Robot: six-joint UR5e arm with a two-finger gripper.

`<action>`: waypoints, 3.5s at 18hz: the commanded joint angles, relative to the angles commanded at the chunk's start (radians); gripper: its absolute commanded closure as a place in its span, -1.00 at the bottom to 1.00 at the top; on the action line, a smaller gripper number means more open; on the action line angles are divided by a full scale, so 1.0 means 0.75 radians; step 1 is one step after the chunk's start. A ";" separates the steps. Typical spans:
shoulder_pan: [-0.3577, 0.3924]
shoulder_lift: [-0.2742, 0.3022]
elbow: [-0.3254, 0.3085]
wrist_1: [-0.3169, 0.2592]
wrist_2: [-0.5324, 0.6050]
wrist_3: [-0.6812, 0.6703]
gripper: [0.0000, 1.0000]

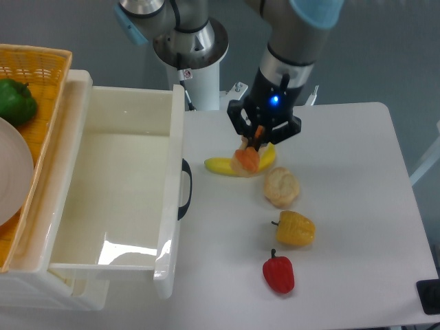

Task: Place the square bread in the upper white drawer

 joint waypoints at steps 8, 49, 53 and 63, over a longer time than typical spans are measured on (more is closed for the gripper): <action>-0.125 0.043 -0.006 0.002 -0.082 -0.178 1.00; -0.393 -0.055 -0.045 0.086 -0.129 -0.232 -0.44; -0.387 -0.055 -0.043 0.106 -0.129 -0.232 -0.52; -0.383 -0.065 -0.045 0.145 -0.123 -0.234 -0.97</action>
